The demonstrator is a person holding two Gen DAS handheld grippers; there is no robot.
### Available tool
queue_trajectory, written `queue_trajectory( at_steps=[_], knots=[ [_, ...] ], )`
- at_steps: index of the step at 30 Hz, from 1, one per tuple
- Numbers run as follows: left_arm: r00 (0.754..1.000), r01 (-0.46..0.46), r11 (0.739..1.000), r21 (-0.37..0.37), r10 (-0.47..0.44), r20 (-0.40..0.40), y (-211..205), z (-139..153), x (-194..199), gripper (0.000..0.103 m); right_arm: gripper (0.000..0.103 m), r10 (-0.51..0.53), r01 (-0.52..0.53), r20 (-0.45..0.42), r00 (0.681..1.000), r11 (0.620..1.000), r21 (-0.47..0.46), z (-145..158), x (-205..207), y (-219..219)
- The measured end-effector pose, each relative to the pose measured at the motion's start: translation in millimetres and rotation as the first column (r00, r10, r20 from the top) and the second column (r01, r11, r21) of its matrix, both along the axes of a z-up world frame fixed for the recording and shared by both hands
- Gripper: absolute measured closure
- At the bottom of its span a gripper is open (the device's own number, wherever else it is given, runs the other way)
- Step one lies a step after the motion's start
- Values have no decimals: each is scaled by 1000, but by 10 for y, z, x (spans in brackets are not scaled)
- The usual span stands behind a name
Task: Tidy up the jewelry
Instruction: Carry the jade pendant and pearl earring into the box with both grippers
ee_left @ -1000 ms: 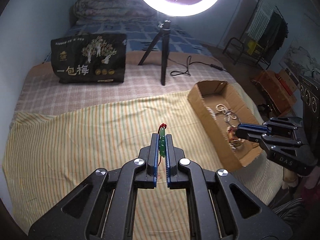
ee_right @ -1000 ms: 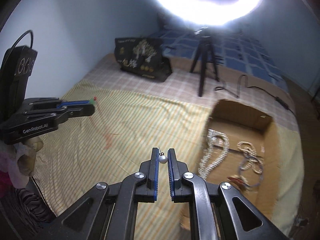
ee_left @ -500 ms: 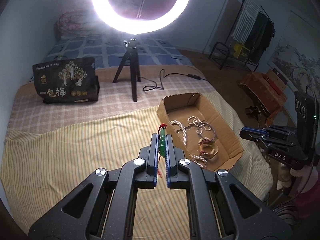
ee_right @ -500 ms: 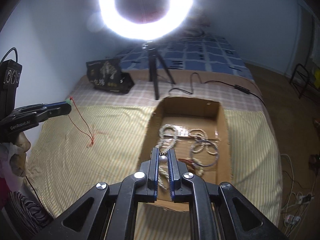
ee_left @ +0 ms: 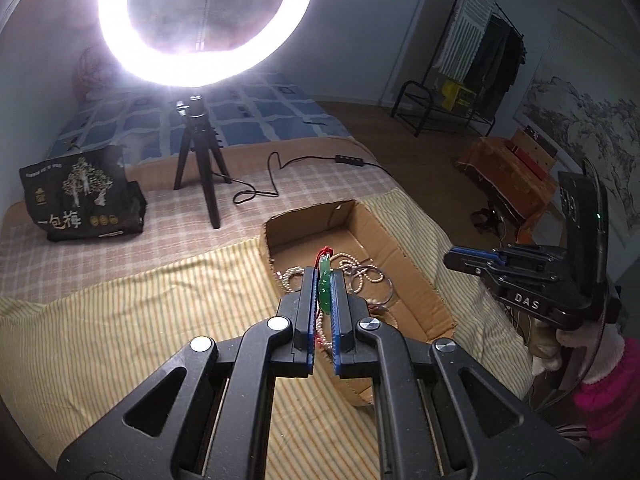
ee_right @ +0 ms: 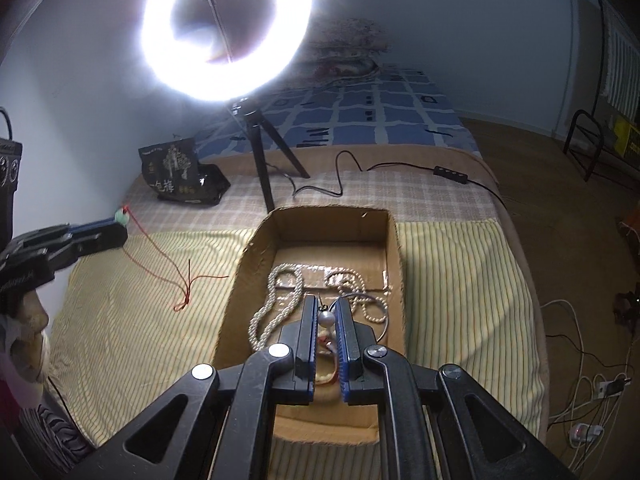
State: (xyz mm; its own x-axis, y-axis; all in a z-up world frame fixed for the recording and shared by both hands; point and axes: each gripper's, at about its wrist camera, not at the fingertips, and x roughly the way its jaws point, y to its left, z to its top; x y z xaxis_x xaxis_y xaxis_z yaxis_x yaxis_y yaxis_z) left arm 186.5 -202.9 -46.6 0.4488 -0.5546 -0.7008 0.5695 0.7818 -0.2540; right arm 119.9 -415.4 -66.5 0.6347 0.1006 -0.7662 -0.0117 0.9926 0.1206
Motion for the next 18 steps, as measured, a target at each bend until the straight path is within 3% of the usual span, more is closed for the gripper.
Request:
queue_trajectory(
  at_steps=[18],
  knots=[
    [998, 65, 997, 49, -65, -3, -492, -236, -58, 99, 97, -2, 2, -22, 1000, 1000, -3, -205, 483, -158]
  ],
)
